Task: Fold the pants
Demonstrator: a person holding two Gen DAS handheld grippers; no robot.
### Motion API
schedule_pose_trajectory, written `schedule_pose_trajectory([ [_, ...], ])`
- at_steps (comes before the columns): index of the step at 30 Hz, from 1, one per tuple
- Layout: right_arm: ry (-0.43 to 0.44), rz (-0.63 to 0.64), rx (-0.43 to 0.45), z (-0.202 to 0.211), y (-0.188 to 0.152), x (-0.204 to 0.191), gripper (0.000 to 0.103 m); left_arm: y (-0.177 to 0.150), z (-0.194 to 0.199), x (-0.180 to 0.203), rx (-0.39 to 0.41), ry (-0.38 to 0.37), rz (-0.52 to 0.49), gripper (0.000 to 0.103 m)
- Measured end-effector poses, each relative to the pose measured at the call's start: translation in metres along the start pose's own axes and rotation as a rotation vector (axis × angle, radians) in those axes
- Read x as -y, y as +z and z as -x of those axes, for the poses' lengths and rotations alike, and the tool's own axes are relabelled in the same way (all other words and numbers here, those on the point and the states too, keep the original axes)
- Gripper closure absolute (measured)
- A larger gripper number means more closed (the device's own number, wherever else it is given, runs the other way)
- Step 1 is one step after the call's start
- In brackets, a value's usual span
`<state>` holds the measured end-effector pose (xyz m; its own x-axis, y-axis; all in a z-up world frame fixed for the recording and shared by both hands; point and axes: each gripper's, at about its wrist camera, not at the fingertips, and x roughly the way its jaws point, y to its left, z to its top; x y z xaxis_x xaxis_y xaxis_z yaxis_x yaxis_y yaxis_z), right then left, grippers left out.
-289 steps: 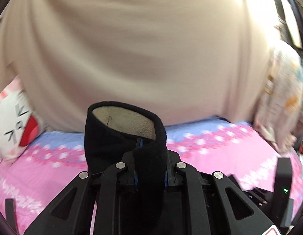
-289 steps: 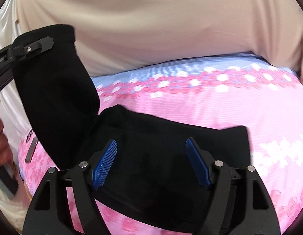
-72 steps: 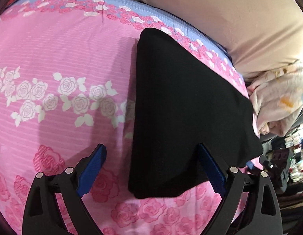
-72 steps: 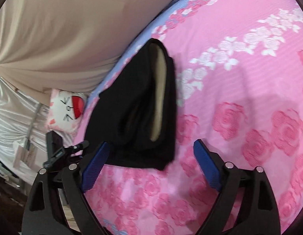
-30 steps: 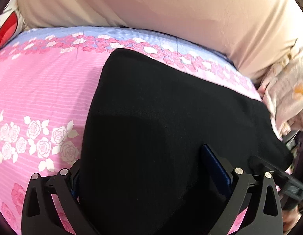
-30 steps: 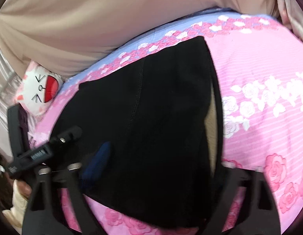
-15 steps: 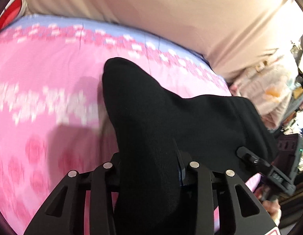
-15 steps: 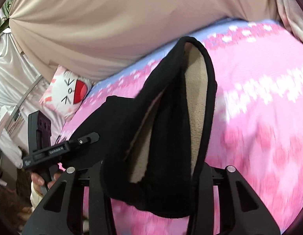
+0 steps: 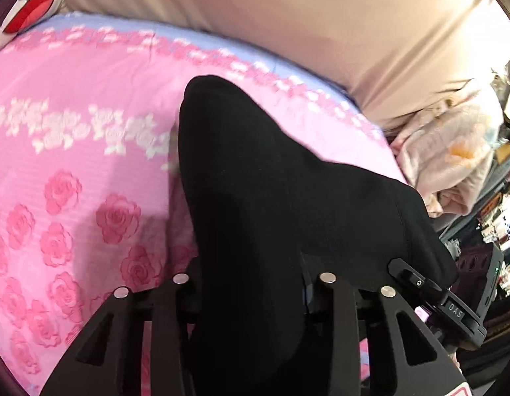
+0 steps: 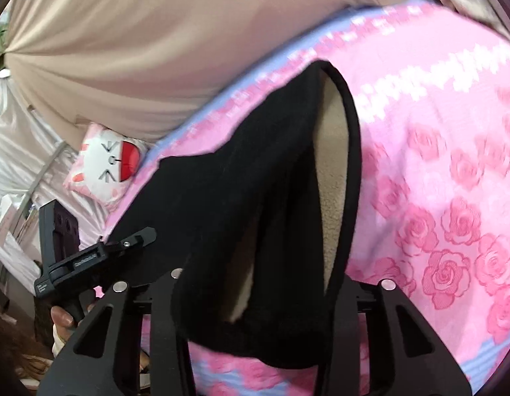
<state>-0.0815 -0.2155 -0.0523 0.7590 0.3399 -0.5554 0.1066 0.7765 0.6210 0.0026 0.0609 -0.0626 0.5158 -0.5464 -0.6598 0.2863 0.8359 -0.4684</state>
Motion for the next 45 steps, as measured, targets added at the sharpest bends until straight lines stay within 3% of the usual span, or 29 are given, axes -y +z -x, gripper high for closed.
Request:
schedule_pose_trajectory([
  [3, 0.036, 0.047, 0.048, 0.024, 0.011, -0.027, 0.066, 0.01, 0.034, 0.016, 0.046, -0.078, -0.02, 0.072],
  [7, 0.097, 0.148, 0.163, 0.073, 0.038, -0.066, 0.067, 0.029, 0.088, 0.046, 0.168, -0.143, -0.093, 0.072],
  [13, 0.172, 0.331, 0.345, 0.121, 0.096, -0.124, 0.067, 0.077, 0.161, 0.093, 0.421, -0.191, -0.257, 0.071],
  [17, 0.19, 0.4, 0.417, 0.117, 0.147, -0.142, 0.066, 0.127, 0.167, 0.109, 0.545, -0.169, -0.321, 0.07],
  [20, 0.196, 0.398, 0.42, 0.085, 0.193, -0.141, 0.066, 0.161, 0.15, 0.106, 0.59, -0.139, -0.33, 0.069],
  [26, 0.178, 0.328, 0.35, -0.015, 0.262, -0.098, 0.066, 0.229, 0.056, 0.081, 0.552, -0.027, -0.309, 0.069],
  [31, 0.15, 0.28, 0.288, -0.093, 0.279, -0.06, 0.066, 0.252, -0.015, 0.048, 0.496, 0.045, -0.297, 0.069],
  [39, 0.084, 0.168, 0.124, -0.189, 0.266, 0.001, 0.066, 0.254, -0.115, -0.008, 0.298, 0.099, -0.246, 0.069],
  [45, 0.039, 0.089, 0.0, -0.233, 0.241, 0.038, 0.065, 0.238, -0.156, -0.045, 0.18, 0.118, -0.186, 0.067],
])
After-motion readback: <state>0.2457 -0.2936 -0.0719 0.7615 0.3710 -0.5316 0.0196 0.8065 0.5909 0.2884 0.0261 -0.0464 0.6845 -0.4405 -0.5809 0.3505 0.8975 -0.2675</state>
